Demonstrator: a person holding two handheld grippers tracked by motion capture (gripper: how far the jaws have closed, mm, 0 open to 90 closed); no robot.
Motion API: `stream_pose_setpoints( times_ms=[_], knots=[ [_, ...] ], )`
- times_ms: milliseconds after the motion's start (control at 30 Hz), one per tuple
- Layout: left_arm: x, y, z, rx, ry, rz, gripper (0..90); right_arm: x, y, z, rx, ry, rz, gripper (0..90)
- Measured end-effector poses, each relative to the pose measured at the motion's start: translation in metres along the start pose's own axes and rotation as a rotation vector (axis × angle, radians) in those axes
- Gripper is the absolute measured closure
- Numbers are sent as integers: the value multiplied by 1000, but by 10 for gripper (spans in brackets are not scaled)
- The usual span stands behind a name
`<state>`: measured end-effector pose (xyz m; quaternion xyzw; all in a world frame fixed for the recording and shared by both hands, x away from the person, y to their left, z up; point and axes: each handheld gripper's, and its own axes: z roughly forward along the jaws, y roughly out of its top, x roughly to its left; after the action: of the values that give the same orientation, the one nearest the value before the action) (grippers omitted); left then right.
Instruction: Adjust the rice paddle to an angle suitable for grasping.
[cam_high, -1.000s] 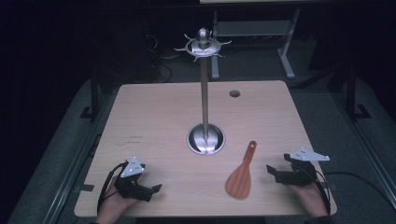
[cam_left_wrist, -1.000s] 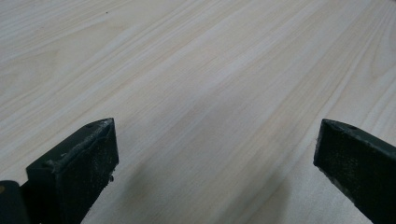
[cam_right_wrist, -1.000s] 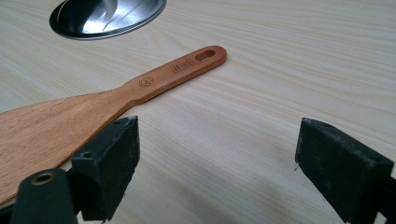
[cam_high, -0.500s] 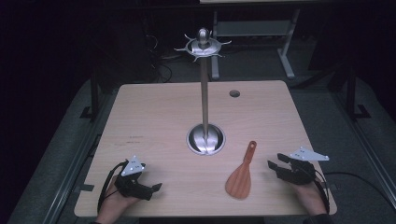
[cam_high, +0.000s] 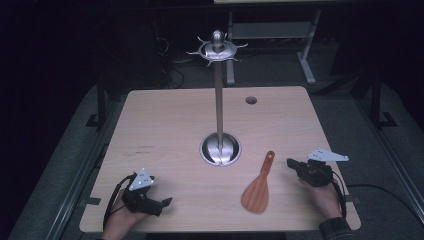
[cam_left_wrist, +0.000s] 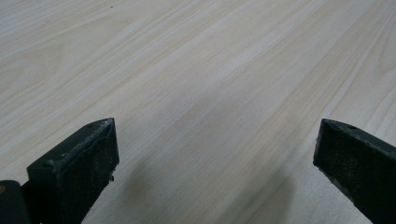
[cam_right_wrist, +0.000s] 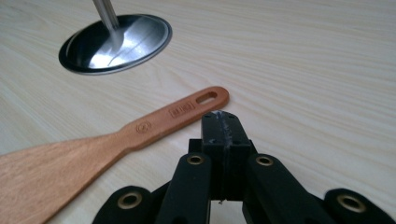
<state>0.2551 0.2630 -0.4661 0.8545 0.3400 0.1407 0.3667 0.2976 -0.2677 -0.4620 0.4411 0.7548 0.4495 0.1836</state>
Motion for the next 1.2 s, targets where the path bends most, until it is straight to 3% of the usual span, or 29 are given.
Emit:
stream_pose_setpoints(
  times_ms=[233, 533, 700, 1200],
  knots=[
    [-1, 0, 1, 1, -3, 3, 0, -1, 5, 14, -12, 24, -2, 895],
    [-1, 0, 0, -2, -8, -5, 0, -4, 11, 36, -9, 19, 3, 895],
    [-1, 0, 1, -3, -9, -1, 0, -3, 11, 44, 51, 13, -6, 895],
    [-2, 0, 0, -5, -11, -1, 0, 4, 14, 57, 116, 9, -37, 895]
  ],
)
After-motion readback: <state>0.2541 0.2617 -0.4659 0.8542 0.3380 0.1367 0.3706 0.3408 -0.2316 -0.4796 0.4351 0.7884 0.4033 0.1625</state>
